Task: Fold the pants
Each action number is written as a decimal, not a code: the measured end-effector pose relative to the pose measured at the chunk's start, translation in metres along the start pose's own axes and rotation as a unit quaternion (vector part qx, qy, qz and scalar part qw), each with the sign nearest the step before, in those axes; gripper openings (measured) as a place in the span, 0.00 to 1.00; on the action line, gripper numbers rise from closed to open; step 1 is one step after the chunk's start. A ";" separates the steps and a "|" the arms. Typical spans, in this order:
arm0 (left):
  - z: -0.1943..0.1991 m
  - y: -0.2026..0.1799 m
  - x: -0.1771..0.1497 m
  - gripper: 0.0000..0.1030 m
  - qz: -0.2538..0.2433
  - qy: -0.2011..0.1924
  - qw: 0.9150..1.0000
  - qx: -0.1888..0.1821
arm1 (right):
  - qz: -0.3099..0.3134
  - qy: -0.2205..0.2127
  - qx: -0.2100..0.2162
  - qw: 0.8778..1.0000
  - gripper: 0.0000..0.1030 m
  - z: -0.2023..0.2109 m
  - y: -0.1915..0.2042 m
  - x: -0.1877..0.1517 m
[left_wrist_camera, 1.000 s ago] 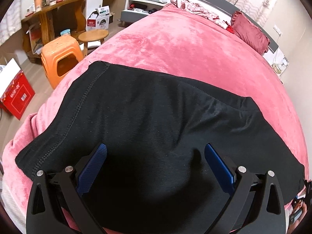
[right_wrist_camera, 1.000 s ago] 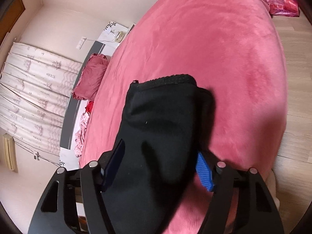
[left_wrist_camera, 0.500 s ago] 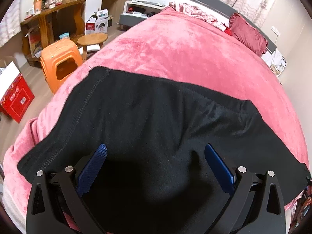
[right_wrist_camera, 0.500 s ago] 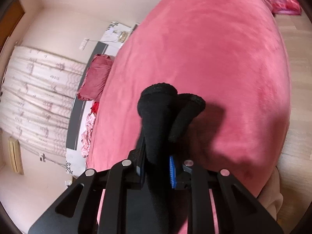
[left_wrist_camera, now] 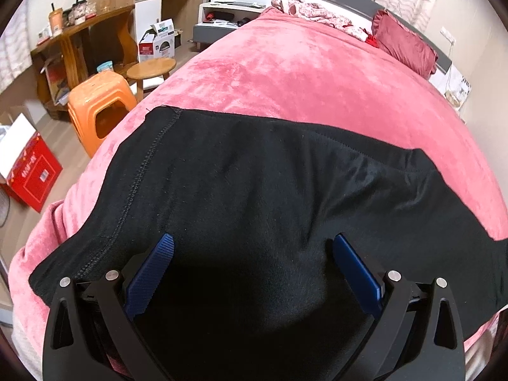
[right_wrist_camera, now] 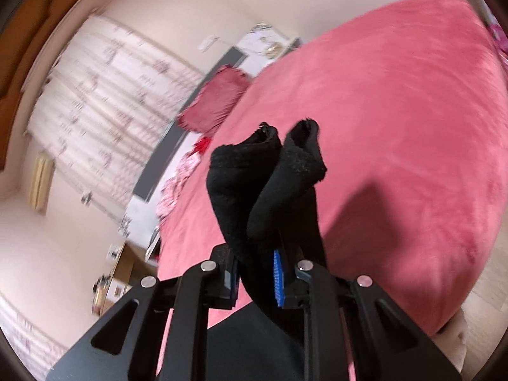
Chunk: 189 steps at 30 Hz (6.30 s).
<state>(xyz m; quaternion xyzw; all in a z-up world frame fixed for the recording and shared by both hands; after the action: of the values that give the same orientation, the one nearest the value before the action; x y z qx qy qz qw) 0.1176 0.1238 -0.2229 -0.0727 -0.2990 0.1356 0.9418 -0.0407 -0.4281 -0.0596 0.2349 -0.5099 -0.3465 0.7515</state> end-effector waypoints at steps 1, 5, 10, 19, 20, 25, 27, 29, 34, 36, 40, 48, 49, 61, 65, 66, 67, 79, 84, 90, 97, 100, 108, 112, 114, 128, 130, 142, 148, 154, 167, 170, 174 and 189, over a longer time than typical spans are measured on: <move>-0.001 0.000 -0.001 0.97 -0.001 0.000 1.000 0.001 | 0.009 0.003 0.009 1.000 0.15 -0.001 0.012 -0.002; -0.001 0.000 -0.001 0.97 -0.002 0.000 1.000 0.001 | 0.047 0.020 0.048 0.998 0.15 -0.007 0.055 -0.018; -0.001 0.001 -0.001 0.97 0.009 -0.003 1.000 -0.006 | 0.150 0.062 0.090 0.983 0.15 -0.025 0.124 -0.054; 0.004 0.001 0.000 0.97 0.028 -0.006 0.999 -0.027 | 0.258 0.181 0.118 0.942 0.16 -0.089 0.185 -0.179; 0.003 0.000 0.000 0.97 0.026 -0.006 0.999 -0.026 | 0.270 0.191 0.119 0.936 0.16 -0.095 0.187 -0.191; 0.003 0.000 0.000 0.97 0.024 -0.006 0.999 -0.026 | 0.330 0.247 0.124 0.902 0.19 -0.119 0.201 -0.255; 0.003 0.000 0.000 0.97 0.023 -0.006 0.999 -0.026 | 0.360 0.268 0.121 0.886 0.22 -0.121 0.197 -0.283; 0.003 -0.001 0.000 0.97 0.023 -0.006 0.999 -0.026 | 0.394 0.284 0.106 0.868 0.27 -0.128 0.195 -0.308; 0.011 -0.004 0.002 0.97 0.037 -0.009 0.998 -0.058 | 0.435 0.337 0.093 0.829 0.64 -0.129 0.166 -0.352; 0.017 -0.008 0.003 0.97 0.053 -0.010 0.994 -0.091 | 0.434 0.334 0.107 0.830 0.71 -0.124 0.172 -0.348; 0.032 -0.034 0.001 0.97 0.050 -0.005 0.987 -0.153 | 0.368 0.290 0.131 0.874 0.72 -0.115 0.173 -0.299; 0.039 -0.134 -0.015 0.97 -0.039 0.069 0.951 -0.297 | 0.282 0.177 0.013 0.943 0.48 -0.127 0.102 -0.189; 0.031 -0.148 -0.019 0.97 -0.049 0.085 0.949 -0.299 | 0.284 0.175 0.004 0.943 0.47 -0.129 0.097 -0.185; 0.001 -0.204 -0.039 0.24 -0.126 0.142 0.935 -0.299 | 0.265 0.199 -0.051 0.942 0.40 -0.172 0.044 -0.185; 0.011 -0.201 -0.025 0.24 -0.137 0.096 0.943 -0.289 | 0.304 0.213 -0.071 0.926 0.40 -0.182 0.041 -0.190; 0.005 -0.200 -0.029 0.24 -0.138 0.100 0.945 -0.278 | 0.330 0.210 -0.076 0.917 0.40 -0.184 0.038 -0.197; -0.007 -0.197 -0.037 0.24 -0.142 0.111 0.949 -0.260 | 0.353 0.201 -0.075 0.911 0.40 -0.181 0.037 -0.200; -0.007 -0.173 -0.066 0.31 -0.146 0.106 0.938 -0.295 | 0.228 0.182 -0.038 0.956 0.57 -0.129 0.044 -0.182; -0.005 -0.178 -0.068 0.31 -0.158 0.116 0.938 -0.286 | 0.223 0.249 -0.104 0.937 0.39 -0.102 0.038 -0.194; 0.009 -0.191 -0.073 0.22 -0.139 0.150 0.934 -0.294 | 0.223 0.295 -0.149 0.917 0.30 -0.104 0.005 -0.200; 0.006 -0.192 -0.078 0.28 -0.179 0.129 0.937 -0.272 | 0.189 0.279 -0.128 0.933 0.34 -0.094 -0.007 -0.190; 0.020 -0.179 -0.052 0.39 -0.143 0.068 0.956 -0.246 | 0.203 0.243 -0.105 0.943 0.38 -0.086 0.013 -0.177; 0.050 -0.228 -0.036 0.39 -0.194 0.035 0.934 -0.298 | 0.320 0.227 -0.079 0.916 0.38 -0.128 0.055 -0.175; 0.011 -0.252 -0.045 0.39 -0.233 0.071 0.933 -0.266 | 0.334 0.220 -0.064 0.914 0.38 -0.159 0.058 -0.173; -0.008 -0.252 -0.043 0.39 -0.229 0.083 0.936 -0.253 | 0.360 0.224 -0.086 0.901 0.38 -0.177 0.055 -0.177; -0.013 -0.242 -0.062 0.41 -0.269 0.010 0.920 -0.284 | 0.391 0.134 -0.067 0.908 0.53 -0.181 0.032 -0.191; -0.001 -0.228 -0.066 0.57 -0.259 0.004 0.919 -0.299 | 0.385 0.128 -0.090 0.910 0.90 -0.167 0.031 -0.194; 0.030 -0.142 -0.033 0.92 -0.139 0.006 0.960 -0.244 | 0.530 0.134 -0.041 0.836 0.98 -0.146 0.109 -0.273; 0.028 -0.091 -0.016 0.92 -0.026 0.027 0.979 -0.202 | 0.516 0.221 -0.025 0.827 0.98 -0.179 0.090 -0.306; 0.054 -0.024 0.000 0.92 0.086 -0.019 0.985 -0.148 | 0.502 0.216 -0.011 0.837 0.98 -0.185 0.086 -0.306; 0.107 0.068 -0.012 0.92 0.278 -0.019 0.949 -0.147 | 0.500 0.212 -0.001 0.840 0.98 -0.187 0.088 -0.308; 0.087 0.071 -0.024 0.92 0.300 0.038 0.940 -0.155 | 0.501 0.210 0.001 0.839 0.98 -0.185 0.089 -0.308; 0.075 0.078 -0.030 0.92 0.331 0.062 0.927 -0.164 | 0.501 0.209 0.003 0.840 0.98 -0.184 0.089 -0.309; 0.065 0.085 -0.016 0.92 0.339 0.042 0.931 -0.126 | 0.484 0.206 0.008 0.850 0.98 -0.184 0.088 -0.303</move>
<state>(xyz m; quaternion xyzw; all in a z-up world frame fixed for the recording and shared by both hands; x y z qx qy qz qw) 0.0489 0.2039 -0.1981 -0.2941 -0.2311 0.4051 0.8343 0.0818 -0.1407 -0.2487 0.0304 -0.3954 0.1214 0.9099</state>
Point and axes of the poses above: each gripper's, at about its wrist camera, not at the fingertips, and z roughly against the way its jaws point, y to its left, x to its top, the point moved 6 cm from there along -z, roughly the way its jaws point, and after that the axes turned 7 degrees about z, right-handed, at the moved point
